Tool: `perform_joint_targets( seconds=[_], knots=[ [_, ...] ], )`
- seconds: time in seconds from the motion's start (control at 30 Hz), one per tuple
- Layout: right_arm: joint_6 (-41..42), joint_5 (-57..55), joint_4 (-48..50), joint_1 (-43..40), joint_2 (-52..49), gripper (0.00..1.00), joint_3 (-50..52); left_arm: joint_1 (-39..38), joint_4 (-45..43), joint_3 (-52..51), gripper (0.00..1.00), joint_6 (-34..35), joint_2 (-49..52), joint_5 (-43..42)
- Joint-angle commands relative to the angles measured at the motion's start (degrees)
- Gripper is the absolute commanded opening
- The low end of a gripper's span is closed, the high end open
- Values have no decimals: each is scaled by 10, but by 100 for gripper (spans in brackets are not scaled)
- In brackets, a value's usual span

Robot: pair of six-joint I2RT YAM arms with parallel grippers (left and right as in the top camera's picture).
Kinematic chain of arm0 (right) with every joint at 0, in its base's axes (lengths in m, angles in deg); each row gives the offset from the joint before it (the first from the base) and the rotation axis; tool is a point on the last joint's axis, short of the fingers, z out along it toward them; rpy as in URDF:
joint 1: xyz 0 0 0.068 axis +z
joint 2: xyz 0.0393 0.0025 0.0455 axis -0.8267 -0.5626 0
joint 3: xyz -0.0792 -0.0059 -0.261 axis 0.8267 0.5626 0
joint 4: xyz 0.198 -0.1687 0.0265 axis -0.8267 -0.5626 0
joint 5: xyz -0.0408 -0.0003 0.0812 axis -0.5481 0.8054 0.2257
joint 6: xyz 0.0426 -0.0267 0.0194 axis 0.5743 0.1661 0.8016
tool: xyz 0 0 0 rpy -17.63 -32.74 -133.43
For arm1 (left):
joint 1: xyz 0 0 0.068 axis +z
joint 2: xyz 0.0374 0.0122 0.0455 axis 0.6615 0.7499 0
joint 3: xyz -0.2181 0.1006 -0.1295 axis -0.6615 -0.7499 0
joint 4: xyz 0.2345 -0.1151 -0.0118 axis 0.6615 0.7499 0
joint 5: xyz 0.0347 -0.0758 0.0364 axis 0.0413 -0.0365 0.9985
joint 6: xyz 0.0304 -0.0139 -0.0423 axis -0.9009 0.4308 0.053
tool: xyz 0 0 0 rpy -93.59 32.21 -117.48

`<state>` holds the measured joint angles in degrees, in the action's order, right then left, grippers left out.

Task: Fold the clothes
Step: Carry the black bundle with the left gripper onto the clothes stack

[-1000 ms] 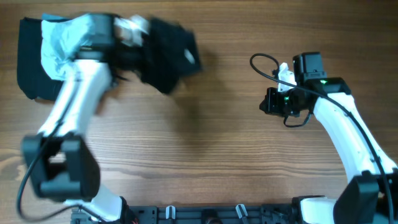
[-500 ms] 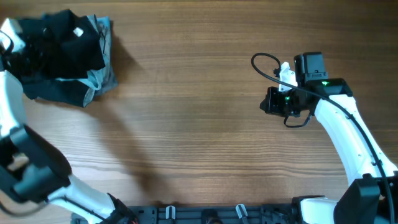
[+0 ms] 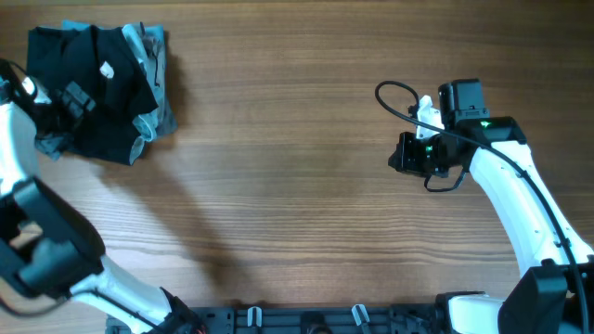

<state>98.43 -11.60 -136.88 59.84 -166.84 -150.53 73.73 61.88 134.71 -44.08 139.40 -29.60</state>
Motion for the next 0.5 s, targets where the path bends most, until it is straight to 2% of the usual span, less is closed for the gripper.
perform_joint_targets(
  seconds=[0.0,0.17,0.23,0.4,0.47],
  knots=[
    [-10,-3,5,0,3,9,-9,4,14,-3,100,10,-126,52],
    [-10,-3,10,0,3,10,-9,4,12,-2,100,10,-250,63],
    [-11,2,12,0,3,10,-9,3,9,-2,100,8,-280,39],
    [-15,15,27,0,10,14,-10,-34,33,-3,97,-89,-320,-226],
    [-8,17,25,0,20,17,-12,-70,71,-3,100,-110,-321,-294]
  ],
)
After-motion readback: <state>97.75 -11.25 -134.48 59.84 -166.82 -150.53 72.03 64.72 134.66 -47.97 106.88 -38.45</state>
